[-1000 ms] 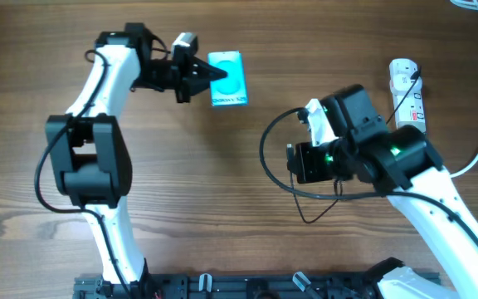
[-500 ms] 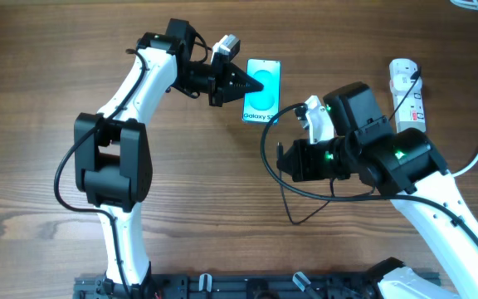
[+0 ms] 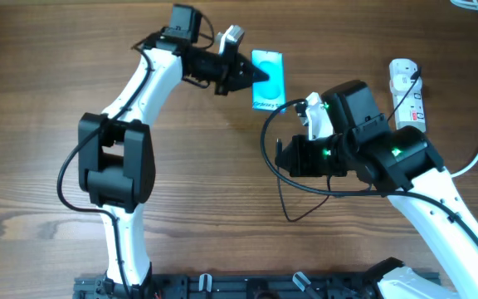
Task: Plug charger to phone and switch on socket
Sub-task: 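Lift the plug and bring both grippers together, plug toward phone's bottom port, then align the plug under the phone's charging port with the right gripper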
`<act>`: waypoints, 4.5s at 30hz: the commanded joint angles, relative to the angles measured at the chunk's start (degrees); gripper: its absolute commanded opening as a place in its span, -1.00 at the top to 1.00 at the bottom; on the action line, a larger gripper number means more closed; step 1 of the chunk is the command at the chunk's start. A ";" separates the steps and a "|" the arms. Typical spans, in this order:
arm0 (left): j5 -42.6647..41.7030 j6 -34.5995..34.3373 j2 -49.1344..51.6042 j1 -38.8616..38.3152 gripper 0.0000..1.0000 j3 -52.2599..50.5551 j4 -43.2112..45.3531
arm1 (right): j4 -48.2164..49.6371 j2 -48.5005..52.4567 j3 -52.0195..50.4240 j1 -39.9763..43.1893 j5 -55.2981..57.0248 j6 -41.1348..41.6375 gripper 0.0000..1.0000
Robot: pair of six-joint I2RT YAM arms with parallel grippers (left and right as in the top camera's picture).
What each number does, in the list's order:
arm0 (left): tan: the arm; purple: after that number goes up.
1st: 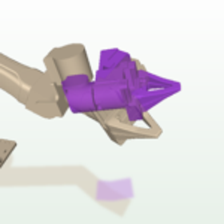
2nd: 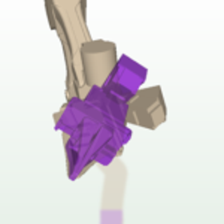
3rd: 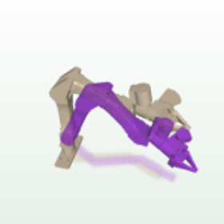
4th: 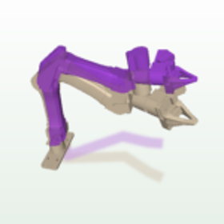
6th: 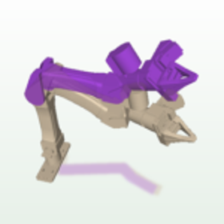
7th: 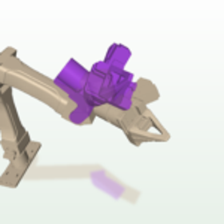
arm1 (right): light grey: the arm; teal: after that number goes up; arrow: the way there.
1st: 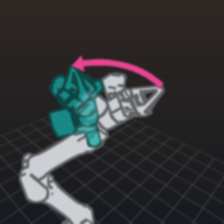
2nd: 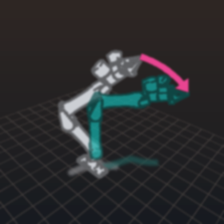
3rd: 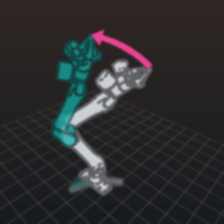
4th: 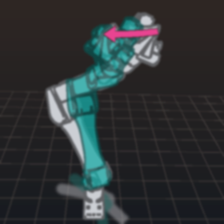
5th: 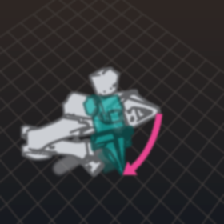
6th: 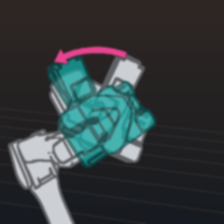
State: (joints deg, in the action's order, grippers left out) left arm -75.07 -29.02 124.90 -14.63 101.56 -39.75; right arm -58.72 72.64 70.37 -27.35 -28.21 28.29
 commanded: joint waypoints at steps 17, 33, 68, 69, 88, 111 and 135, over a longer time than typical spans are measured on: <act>-3.52 -16.87 -9.11 -3.26 0.92 0.87 20.33 | 1.01 0.74 0.20 -0.42 7.89 0.35 0.91; 2.47 3.32 -10.27 -3.58 0.92 0.87 -2.29 | 2.16 0.63 0.63 -0.44 5.66 0.39 0.91; -0.15 4.85 -10.27 -4.76 0.92 0.87 -2.08 | 6.23 1.07 0.61 -0.44 10.69 0.13 0.91; -0.15 4.85 -10.27 -4.76 0.92 0.87 -2.08 | 6.23 1.25 0.61 -0.42 10.71 0.09 0.92; 1.64 6.36 -10.27 -4.76 0.92 0.87 -1.20 | 5.51 2.40 0.61 -0.44 10.23 -0.26 0.91; 1.60 9.31 -10.27 -4.76 0.92 0.87 -1.66 | 7.10 2.40 0.63 -0.37 10.56 -1.33 0.92; 0.98 9.35 -10.27 -4.76 0.92 0.87 -1.64 | 7.21 2.93 0.61 -0.39 10.40 -1.36 0.91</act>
State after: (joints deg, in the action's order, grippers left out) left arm -71.88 -21.04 116.99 -19.25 101.84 -41.56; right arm -51.79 74.96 70.32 -27.35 -17.54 27.99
